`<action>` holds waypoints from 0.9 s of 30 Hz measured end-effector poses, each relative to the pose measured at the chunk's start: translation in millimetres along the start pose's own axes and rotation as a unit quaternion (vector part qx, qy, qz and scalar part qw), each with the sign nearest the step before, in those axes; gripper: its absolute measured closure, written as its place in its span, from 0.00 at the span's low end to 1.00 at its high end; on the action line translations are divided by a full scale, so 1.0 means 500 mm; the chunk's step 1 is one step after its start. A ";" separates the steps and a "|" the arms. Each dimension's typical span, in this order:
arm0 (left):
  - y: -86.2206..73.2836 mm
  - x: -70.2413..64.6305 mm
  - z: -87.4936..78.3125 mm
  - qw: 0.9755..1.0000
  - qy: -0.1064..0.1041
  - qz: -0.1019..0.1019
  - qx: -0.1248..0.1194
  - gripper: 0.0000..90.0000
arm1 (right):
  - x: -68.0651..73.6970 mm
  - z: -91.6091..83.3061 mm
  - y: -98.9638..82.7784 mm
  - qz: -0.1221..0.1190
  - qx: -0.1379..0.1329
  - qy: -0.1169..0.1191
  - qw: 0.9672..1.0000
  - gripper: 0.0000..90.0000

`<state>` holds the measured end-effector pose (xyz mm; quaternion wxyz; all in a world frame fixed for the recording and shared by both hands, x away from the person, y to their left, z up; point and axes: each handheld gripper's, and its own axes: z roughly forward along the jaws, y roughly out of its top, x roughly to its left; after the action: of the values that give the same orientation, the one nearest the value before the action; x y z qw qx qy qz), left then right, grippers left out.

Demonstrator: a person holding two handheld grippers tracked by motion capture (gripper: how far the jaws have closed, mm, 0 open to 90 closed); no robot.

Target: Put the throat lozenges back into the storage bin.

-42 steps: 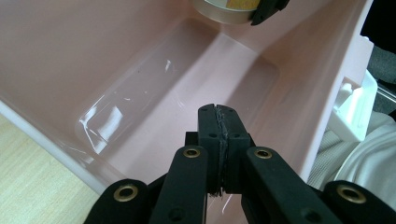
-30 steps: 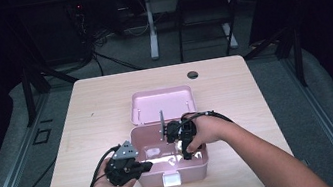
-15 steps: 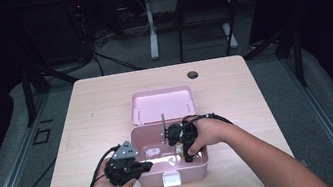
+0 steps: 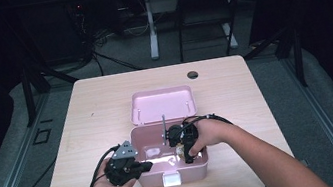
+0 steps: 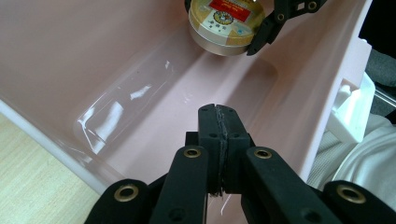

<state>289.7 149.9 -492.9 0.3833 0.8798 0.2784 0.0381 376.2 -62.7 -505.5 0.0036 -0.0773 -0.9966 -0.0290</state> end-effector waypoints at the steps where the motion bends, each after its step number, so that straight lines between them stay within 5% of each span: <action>1: 0.000 0.000 0.000 1.000 0.000 0.001 0.000 0.99 | 0.000 0.001 0.000 -0.002 0.001 0.001 1.000 0.22; 27: 0.000 0.001 0.000 1.000 0.000 -0.001 -0.001 0.99 | 0.003 0.018 -0.003 -0.028 0.006 0.007 1.000 0.22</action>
<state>290.0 150.1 -492.8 0.3839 0.8793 0.2795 0.0377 374.3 -63.7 -514.5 0.0102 -0.0490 -0.9985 -0.0238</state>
